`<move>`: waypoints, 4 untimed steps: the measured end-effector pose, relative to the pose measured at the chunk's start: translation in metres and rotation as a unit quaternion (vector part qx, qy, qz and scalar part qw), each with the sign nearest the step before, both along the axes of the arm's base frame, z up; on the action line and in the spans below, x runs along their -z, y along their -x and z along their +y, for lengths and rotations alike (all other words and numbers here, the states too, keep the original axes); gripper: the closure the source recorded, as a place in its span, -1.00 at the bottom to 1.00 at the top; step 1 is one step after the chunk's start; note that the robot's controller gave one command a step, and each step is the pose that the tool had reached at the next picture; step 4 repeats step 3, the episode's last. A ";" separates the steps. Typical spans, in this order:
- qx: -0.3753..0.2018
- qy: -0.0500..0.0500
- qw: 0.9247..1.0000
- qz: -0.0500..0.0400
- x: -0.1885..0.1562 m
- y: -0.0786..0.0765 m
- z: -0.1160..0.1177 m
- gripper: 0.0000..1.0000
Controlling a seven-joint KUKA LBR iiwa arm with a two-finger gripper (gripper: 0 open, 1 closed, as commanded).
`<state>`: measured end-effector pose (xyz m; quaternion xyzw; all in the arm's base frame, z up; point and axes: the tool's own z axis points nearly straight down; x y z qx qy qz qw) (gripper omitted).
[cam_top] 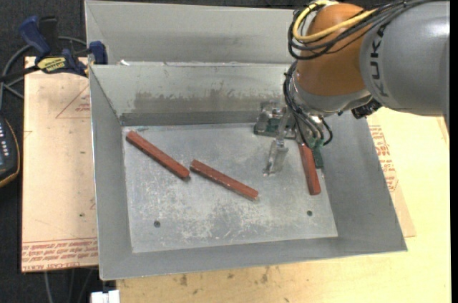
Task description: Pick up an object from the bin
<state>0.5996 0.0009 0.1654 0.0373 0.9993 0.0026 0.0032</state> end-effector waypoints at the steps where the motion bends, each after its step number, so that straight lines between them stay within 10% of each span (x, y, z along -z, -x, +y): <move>1: 0.004 0.002 1.000 0.008 0.093 0.047 0.027 -1.00; 2: 0.005 0.002 1.000 0.003 0.089 0.043 0.026 1.00; 3: -0.236 0.003 0.972 -0.001 -0.043 0.019 0.023 1.00; 4: -0.236 0.003 0.972 -0.001 -0.043 0.019 0.023 1.00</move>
Offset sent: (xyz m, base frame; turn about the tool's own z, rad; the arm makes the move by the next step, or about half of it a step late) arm -0.0433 0.0247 -0.0882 0.0121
